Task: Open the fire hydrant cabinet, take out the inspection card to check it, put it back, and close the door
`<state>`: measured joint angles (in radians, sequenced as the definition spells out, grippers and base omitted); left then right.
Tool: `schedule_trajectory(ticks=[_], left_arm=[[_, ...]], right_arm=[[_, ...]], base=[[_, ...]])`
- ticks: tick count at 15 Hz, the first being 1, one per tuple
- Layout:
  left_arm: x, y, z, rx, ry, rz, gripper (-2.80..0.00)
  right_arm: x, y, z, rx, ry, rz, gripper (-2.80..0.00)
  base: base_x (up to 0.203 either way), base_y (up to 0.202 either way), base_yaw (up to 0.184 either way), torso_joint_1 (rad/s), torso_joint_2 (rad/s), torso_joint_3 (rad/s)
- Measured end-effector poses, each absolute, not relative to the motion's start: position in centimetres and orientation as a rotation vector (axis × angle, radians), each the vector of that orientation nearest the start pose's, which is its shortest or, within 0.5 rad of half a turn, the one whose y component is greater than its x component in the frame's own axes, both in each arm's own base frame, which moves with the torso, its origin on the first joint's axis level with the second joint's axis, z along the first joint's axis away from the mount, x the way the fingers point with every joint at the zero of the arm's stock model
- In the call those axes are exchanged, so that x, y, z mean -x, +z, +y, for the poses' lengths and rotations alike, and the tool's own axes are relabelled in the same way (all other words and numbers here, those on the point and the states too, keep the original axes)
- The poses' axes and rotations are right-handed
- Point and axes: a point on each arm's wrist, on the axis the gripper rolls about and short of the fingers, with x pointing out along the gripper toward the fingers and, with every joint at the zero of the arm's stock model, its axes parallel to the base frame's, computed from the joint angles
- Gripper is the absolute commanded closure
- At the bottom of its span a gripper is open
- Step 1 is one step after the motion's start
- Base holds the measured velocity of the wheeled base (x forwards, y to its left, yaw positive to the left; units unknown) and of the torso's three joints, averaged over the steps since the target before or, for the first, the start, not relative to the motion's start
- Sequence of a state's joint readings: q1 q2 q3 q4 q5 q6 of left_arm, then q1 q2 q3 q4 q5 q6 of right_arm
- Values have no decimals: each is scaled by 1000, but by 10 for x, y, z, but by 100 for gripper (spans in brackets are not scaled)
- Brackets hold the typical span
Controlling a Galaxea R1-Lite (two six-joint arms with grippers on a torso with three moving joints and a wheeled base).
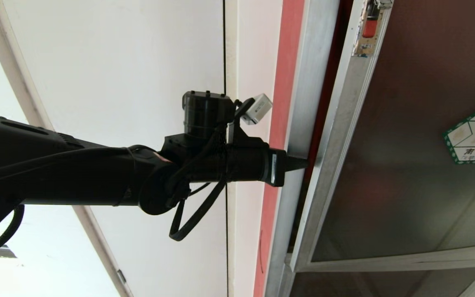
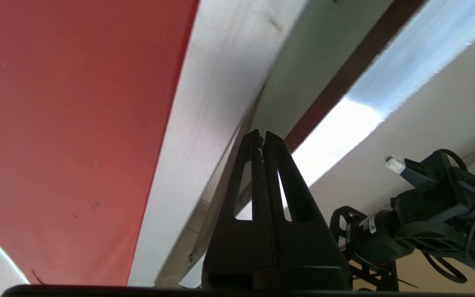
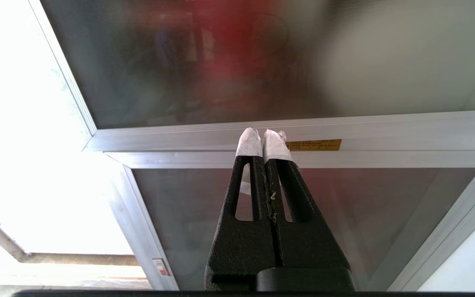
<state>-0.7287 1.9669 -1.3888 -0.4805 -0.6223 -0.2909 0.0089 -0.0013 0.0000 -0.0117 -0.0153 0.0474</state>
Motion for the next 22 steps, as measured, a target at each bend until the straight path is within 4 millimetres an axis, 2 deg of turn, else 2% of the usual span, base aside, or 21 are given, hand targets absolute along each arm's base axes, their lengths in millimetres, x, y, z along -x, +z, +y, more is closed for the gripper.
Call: schedule_trajectory(ticks=[4, 9, 15, 19, 22], left_arm=[[-294, 231, -284, 238, -1331, 303, 0], [-282, 229, -295, 233, -1363, 319, 0], [-258, 219, -305, 216, -1377, 364, 0], [-236, 212, -308, 163, -1425, 378, 0], [-214, 215, -312, 153, -1474, 384, 0]], right_arm=[[23, 77, -1, -48, -6, -13, 0], [23, 77, -1, -48, -6, -13, 0], [23, 77, -1, -48, -6, -13, 0], [23, 77, -1, -48, -6, -13, 0], [23, 77, -1, -48, -6, -13, 0]], base=[[0, 0, 0, 0, 0, 0], [0, 0, 0, 0, 0, 0], [0, 0, 0, 0, 0, 0], [0, 0, 0, 0, 0, 0], [0, 0, 0, 0, 0, 0]])
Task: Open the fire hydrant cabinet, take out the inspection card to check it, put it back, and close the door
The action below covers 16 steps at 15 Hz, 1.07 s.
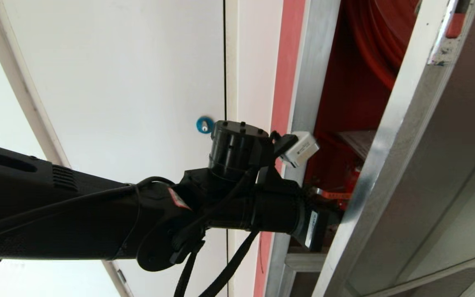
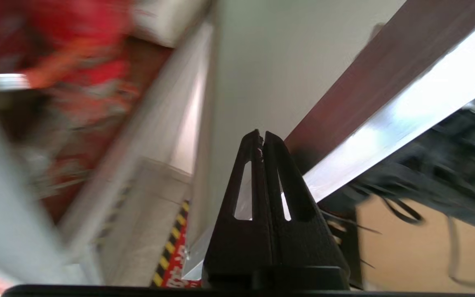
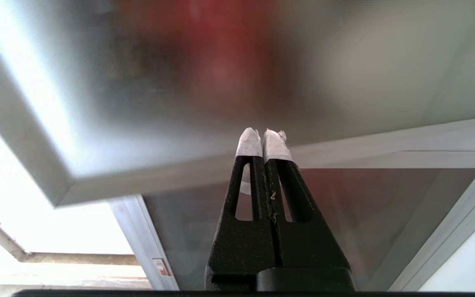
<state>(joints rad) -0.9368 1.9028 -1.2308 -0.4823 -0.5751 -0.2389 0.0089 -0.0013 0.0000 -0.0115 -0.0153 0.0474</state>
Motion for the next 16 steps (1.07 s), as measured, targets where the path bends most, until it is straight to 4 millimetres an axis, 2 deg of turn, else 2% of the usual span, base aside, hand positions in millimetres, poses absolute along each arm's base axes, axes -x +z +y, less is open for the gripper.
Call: schedule_trajectory(ticks=[5, 16], left_arm=[[-180, 225, -325, 145, -1574, 372, 0], [-139, 223, -343, 118, -1671, 394, 0]], right_arm=[[23, 77, -1, -48, -6, -13, 0], [23, 77, -1, -48, -6, -14, 0]], base=[[0, 0, 0, 0, 0, 0], [0, 0, 0, 0, 0, 0]])
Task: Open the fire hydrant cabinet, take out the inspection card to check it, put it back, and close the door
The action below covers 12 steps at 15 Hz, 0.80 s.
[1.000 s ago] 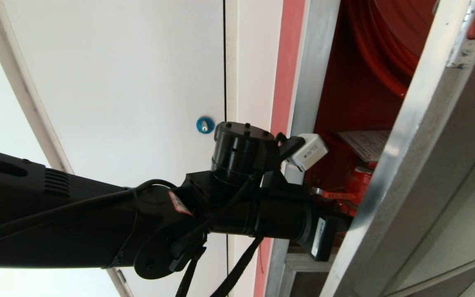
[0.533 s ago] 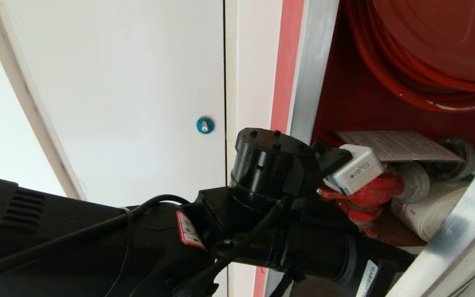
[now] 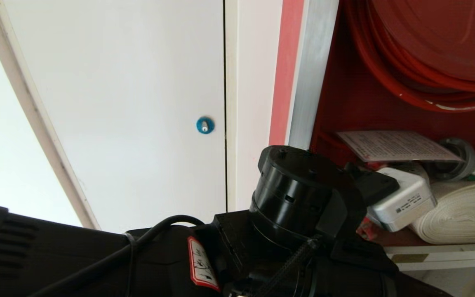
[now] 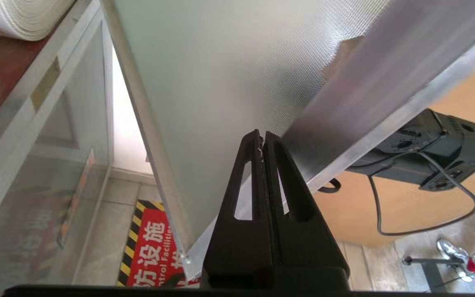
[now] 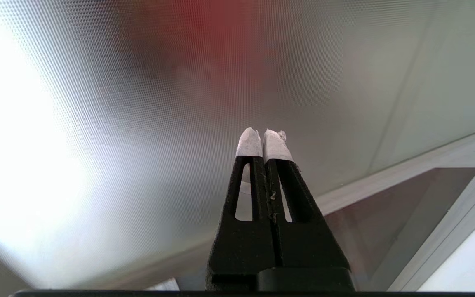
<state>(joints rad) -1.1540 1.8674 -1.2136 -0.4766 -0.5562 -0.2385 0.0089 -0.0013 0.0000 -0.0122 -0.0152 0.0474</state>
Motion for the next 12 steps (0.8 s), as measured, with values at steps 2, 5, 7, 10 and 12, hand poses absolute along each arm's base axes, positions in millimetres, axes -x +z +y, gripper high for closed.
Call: schedule_trajectory(ticks=[2, 5, 7, 10, 12], left_arm=[[-133, 224, -344, 116, -1687, 395, 0], [-127, 223, -346, 111, -1702, 397, 0], [-123, 223, -348, 108, -1716, 399, 0], [-115, 223, -351, 104, -1738, 403, 0], [-111, 223, -352, 102, -1749, 404, 0]], right_arm=[[23, 77, -1, -48, -6, -13, 0], [23, 77, -1, -48, -6, -13, 0], [23, 77, -1, -47, -6, -13, 0], [23, 77, -1, -48, -6, -13, 0], [23, 77, -1, -48, -6, -13, 0]], base=[[0, 0, 0, 0, 0, 0], [0, 0, 0, 0, 0, 0], [0, 0, 0, 0, 0, 0], [0, 0, 0, 0, 0, 0], [0, 0, 0, 0, 0, 0]])
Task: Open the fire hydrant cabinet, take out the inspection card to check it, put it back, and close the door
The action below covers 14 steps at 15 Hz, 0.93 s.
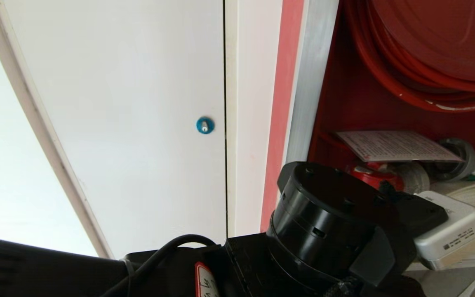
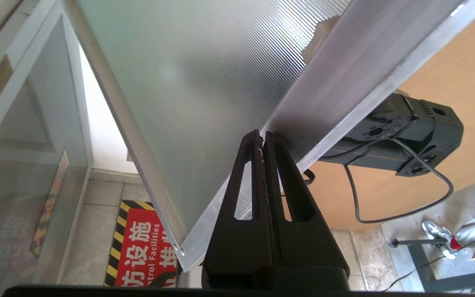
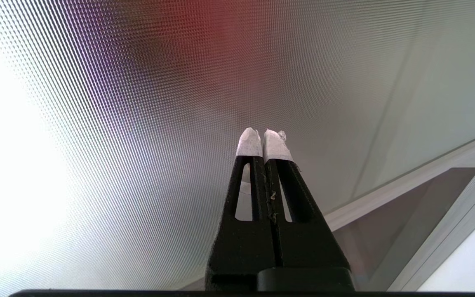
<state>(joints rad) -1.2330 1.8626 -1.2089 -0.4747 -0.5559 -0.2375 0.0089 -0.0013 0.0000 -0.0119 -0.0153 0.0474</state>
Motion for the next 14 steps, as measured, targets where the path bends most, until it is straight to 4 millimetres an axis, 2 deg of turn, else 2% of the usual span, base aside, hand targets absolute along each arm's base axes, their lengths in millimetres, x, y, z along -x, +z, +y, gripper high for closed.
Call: schedule_trajectory(ticks=[5, 8, 10, 14], left_arm=[[-109, 224, -352, 101, -1739, 401, 0], [-115, 222, -351, 100, -1682, 399, 0], [-132, 221, -344, 104, -1630, 403, 0], [-183, 219, -314, 120, -1467, 406, 0]], right_arm=[[23, 77, -1, -48, -6, -13, 0], [23, 77, -1, -48, -6, -13, 0], [23, 77, -1, -48, -6, -13, 0], [23, 77, -1, -48, -6, -13, 0]], base=[[0, 0, 0, 0, 0, 0], [0, 0, 0, 0, 0, 0], [0, 0, 0, 0, 0, 0], [0, 0, 0, 0, 0, 0]])
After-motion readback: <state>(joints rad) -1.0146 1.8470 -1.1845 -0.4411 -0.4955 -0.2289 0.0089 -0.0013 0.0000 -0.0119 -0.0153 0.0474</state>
